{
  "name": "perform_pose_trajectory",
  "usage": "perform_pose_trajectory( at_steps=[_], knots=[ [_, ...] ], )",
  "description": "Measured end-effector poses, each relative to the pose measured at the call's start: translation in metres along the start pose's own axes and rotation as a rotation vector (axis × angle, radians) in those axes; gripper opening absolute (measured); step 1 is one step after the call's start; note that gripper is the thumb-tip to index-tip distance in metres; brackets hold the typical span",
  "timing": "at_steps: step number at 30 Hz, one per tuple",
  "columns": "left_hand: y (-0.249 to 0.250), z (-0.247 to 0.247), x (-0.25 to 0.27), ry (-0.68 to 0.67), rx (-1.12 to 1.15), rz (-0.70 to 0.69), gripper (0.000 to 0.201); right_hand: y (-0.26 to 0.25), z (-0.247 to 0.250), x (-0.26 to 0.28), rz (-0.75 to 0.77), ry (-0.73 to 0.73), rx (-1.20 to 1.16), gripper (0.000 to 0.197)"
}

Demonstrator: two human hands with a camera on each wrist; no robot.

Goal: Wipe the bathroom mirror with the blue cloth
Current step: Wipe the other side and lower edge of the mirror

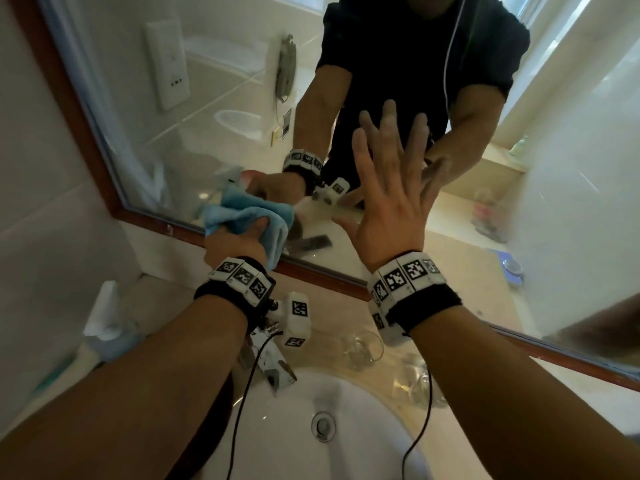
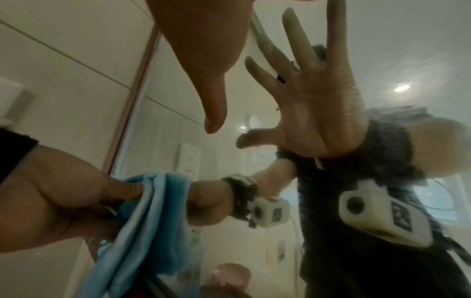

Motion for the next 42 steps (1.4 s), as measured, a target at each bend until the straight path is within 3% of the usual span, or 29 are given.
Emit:
perform_pose_trajectory(
  at_steps=[6, 15, 21, 28, 36, 42],
  knots=[
    [-0.006, 0.003, -0.008, 0.034, 0.064, -0.014, 0.067, -0.013, -0.012, -0.012, -0.052, -0.023, 0.110, 0.121],
    [0.007, -0.021, 0.036, -0.030, 0.112, -0.089, 0.059, -0.012, -0.016, -0.011, -0.055, 0.044, 0.100, 0.113],
    [0.012, -0.041, 0.056, -0.063, 0.092, -0.138, 0.061, -0.011, -0.014, -0.010, -0.038, -0.022, 0.075, 0.120],
    [0.007, -0.027, 0.035, -0.018, 0.080, -0.096, 0.056, -0.008, -0.014, -0.008, -0.025, -0.031, 0.097, 0.116],
    [-0.009, 0.024, -0.034, 0.056, 0.164, -0.080, 0.059, -0.015, -0.013, -0.005, -0.080, -0.082, 0.080, 0.116],
    [-0.019, 0.048, -0.069, 0.110, 0.195, -0.066, 0.058, -0.045, -0.021, -0.007, -0.138, -0.046, 0.045, 0.118]
  ],
)
Point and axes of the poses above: each hand's wrist, its own x-axis away from the middle knuckle, its own z-axis out of the back of the hand, y = z × x, the point moved 5 cm from there along -x, towards the middle knuckle, and after that the axes turned 13 degrees about -z, right-handed, at the moved point
